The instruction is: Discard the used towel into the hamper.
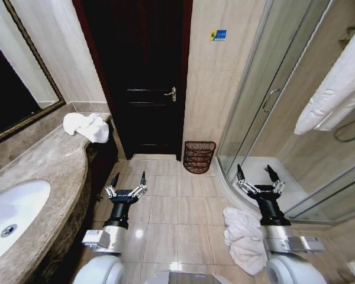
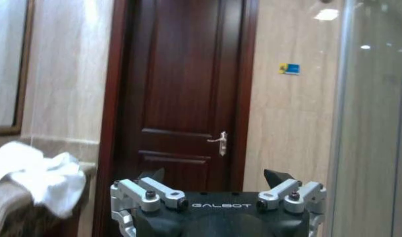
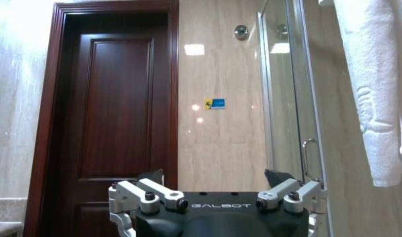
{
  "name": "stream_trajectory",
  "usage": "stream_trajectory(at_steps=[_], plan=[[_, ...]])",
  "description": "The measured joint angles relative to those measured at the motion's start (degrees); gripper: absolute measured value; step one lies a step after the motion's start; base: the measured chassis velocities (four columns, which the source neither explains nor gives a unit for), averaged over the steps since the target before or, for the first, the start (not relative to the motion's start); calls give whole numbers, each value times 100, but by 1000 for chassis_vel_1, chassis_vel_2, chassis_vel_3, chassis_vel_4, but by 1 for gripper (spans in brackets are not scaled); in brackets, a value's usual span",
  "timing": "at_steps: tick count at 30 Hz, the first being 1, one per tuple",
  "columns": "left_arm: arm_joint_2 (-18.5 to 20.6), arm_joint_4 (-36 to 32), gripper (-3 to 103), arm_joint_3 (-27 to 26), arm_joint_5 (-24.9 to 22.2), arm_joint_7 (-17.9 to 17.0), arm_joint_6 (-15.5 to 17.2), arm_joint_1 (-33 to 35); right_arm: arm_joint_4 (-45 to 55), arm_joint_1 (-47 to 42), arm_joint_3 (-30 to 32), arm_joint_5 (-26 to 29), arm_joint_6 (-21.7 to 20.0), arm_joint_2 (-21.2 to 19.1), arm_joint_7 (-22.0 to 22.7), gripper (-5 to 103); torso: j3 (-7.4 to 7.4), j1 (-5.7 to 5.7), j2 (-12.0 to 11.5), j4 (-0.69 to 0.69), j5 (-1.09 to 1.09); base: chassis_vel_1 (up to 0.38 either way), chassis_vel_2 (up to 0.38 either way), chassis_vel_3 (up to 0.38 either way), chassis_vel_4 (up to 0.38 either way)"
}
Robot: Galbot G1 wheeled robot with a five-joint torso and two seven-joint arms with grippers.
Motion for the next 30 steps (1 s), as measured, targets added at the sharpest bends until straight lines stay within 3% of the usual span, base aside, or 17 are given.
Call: stream_trajectory(at_steps=[7, 30], plan=[[0, 10, 100, 17, 340, 74, -235, -33, 45, 12, -49, -45, -19, 54, -106, 100, 0, 0, 0, 0, 0, 0, 0, 0, 0], [0, 34, 100, 62, 281, -50, -280, -26, 22, -3, -59, -33, -6, 83, -222, 100, 0, 0, 0, 0, 0, 0, 0, 0, 0]])
